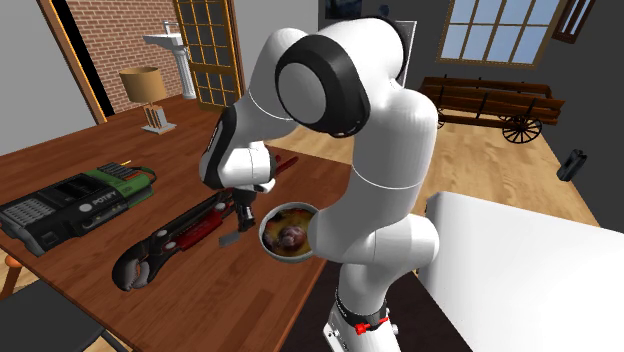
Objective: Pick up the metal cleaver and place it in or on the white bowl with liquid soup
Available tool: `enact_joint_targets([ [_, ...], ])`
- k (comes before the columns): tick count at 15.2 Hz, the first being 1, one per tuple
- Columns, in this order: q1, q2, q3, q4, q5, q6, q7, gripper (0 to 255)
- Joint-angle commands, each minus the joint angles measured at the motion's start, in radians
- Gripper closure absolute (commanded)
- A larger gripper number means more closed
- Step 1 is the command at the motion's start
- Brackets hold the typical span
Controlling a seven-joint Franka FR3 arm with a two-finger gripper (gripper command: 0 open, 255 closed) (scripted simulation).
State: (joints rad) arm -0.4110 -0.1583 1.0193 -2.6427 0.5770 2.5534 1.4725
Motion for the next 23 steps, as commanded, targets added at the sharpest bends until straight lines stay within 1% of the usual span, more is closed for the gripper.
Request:
enact_joint_targets([
  [1, 0.016, -0.043, -0.017, 0.009, 0.028, -0.046, -0.014, 255],
  [5, 0.044, -0.121, -0.057, 0.025, 0.06, -0.134, -0.031, 255],
  [10, 0.07, -0.202, -0.105, 0.048, 0.076, -0.234, -0.037, 255],
  [23, 0.105, -0.347, -0.212, 0.131, 0.059, -0.46, -0.02, 255],
])
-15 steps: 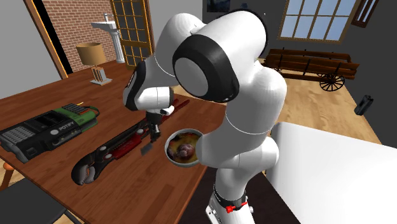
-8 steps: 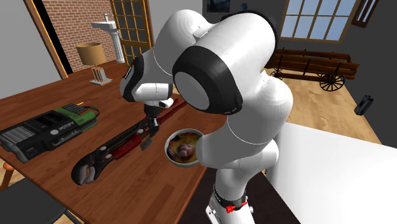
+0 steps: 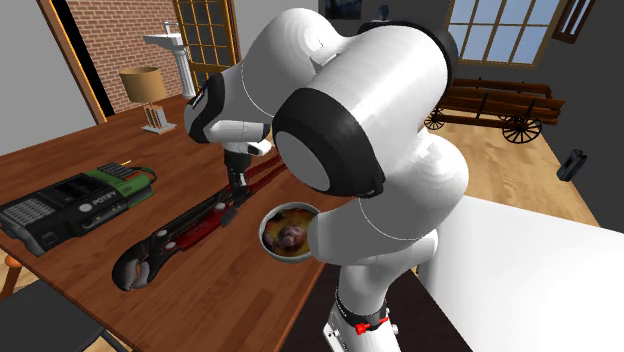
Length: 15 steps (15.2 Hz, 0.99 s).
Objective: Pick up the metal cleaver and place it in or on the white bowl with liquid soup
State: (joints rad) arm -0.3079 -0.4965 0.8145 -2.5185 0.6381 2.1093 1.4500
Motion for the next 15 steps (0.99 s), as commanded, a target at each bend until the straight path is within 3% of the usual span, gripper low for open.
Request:
enact_joint_targets([
  [1, 0.004, -0.017, -0.014, 0.014, -0.005, -0.032, 0.004, 255],
  [13, 0.009, -0.084, -0.091, 0.122, -0.044, -0.206, 0.033, 255],
  [15, 0.034, -0.157, -0.148, 0.062, -0.035, -0.24, -0.009, 255],
])
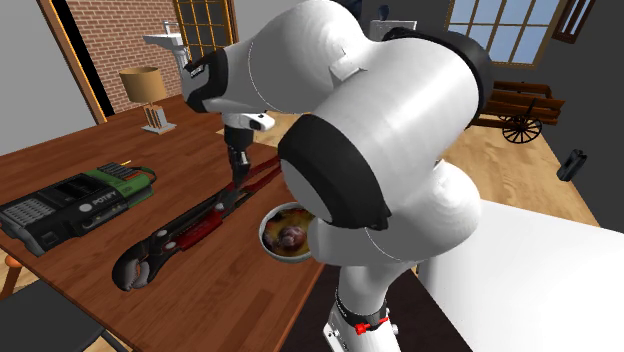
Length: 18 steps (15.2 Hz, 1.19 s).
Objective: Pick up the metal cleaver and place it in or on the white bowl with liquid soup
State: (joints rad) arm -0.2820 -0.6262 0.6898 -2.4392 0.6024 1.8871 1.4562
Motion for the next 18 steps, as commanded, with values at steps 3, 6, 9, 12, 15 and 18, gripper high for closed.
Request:
enact_joint_targets([
  [3, 0.037, -0.134, -0.105, -0.102, -0.004, -0.07, -0.071, 255],
  [6, 0.055, -0.238, -0.186, -0.179, -0.028, -0.125, -0.122, 255],
  [9, 0.061, -0.339, -0.267, -0.248, -0.069, -0.185, -0.171, 255],
  [12, 0.056, -0.437, -0.35, -0.306, -0.126, -0.247, -0.22, 255],
  [15, 0.049, -0.495, -0.399, -0.349, -0.164, -0.275, -0.253, 255],
  [18, 0.055, -0.499, -0.386, -0.389, -0.15, -0.239, -0.26, 255],
])
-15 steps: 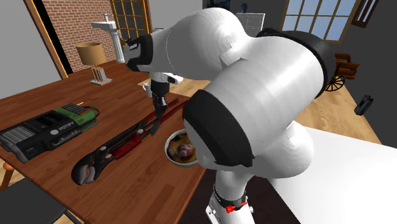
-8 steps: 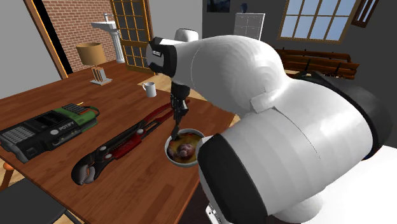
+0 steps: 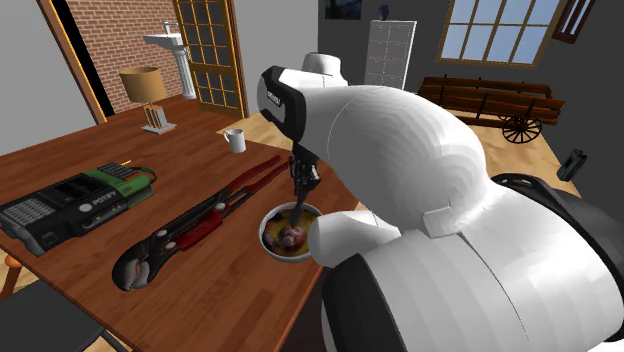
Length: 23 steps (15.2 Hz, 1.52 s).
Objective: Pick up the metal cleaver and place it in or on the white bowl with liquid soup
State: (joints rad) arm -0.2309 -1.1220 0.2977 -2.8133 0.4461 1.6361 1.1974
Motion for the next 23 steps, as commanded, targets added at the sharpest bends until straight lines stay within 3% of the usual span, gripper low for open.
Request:
enact_joint_targets([
  [1, 0.006, -0.004, 0.011, -0.028, 0.012, 0.025, -0.003, 255],
  [10, 0.029, 0.008, 0.059, -0.14, 0.065, 0.145, -0.024, 255],
  [18, 0.031, 0.01, 0.061, -0.145, 0.068, 0.151, -0.025, 255],
  [19, 0.031, 0.01, 0.061, -0.145, 0.068, 0.151, -0.025, 0],
  [23, 0.031, 0.01, 0.061, -0.145, 0.068, 0.151, -0.025, 0],
])
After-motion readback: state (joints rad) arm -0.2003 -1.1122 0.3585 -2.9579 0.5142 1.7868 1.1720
